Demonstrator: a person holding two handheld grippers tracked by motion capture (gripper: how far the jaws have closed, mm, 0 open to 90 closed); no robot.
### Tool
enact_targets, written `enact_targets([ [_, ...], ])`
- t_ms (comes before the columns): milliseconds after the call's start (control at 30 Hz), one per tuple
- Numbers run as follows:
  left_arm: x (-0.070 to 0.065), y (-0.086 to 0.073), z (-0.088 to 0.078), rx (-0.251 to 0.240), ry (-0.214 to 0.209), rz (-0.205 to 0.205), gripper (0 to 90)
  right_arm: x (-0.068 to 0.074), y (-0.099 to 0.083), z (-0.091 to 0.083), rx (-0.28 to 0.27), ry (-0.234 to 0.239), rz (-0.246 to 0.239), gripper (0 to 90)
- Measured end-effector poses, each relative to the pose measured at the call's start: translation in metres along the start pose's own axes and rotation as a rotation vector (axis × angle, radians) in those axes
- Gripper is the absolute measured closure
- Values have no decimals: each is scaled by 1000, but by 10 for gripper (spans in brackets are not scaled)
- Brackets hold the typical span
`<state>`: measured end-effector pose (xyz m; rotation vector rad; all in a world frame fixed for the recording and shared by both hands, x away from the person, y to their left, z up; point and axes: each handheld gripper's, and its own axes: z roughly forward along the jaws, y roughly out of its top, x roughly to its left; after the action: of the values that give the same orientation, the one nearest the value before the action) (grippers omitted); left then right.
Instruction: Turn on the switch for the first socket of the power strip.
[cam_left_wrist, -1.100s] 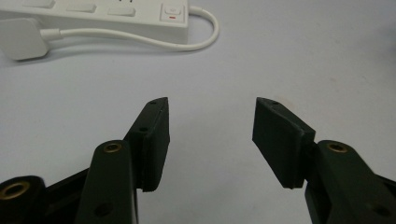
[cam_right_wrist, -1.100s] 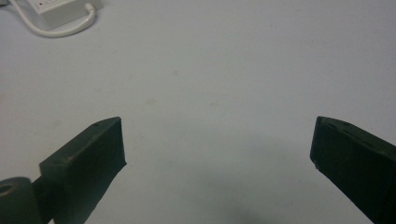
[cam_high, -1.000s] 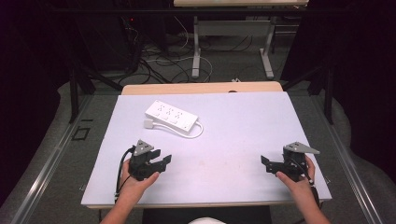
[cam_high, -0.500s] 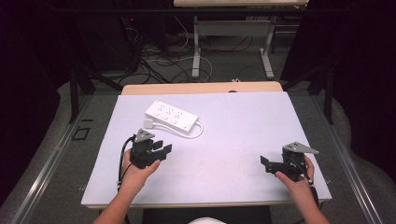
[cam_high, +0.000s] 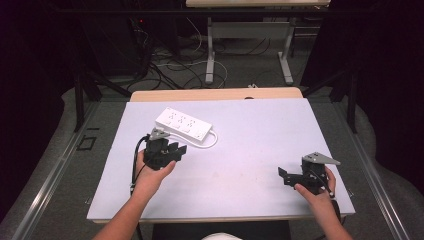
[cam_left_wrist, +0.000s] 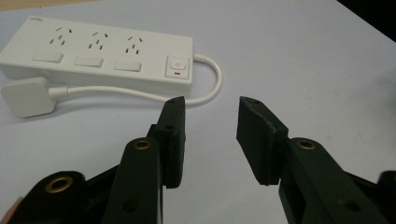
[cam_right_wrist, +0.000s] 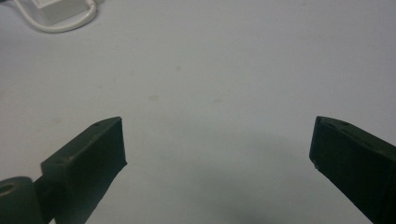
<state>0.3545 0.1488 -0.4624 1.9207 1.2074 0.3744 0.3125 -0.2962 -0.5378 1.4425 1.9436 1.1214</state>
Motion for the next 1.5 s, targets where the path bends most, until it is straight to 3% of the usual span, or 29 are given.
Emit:
enact_targets([
  [667, -4, 42, 13, 20, -9, -45, 738, -1, 0, 0, 0, 2, -2, 34],
  [1500, 1, 74, 42, 52, 65, -74, 855, -1, 0, 1, 2, 8, 0, 37],
])
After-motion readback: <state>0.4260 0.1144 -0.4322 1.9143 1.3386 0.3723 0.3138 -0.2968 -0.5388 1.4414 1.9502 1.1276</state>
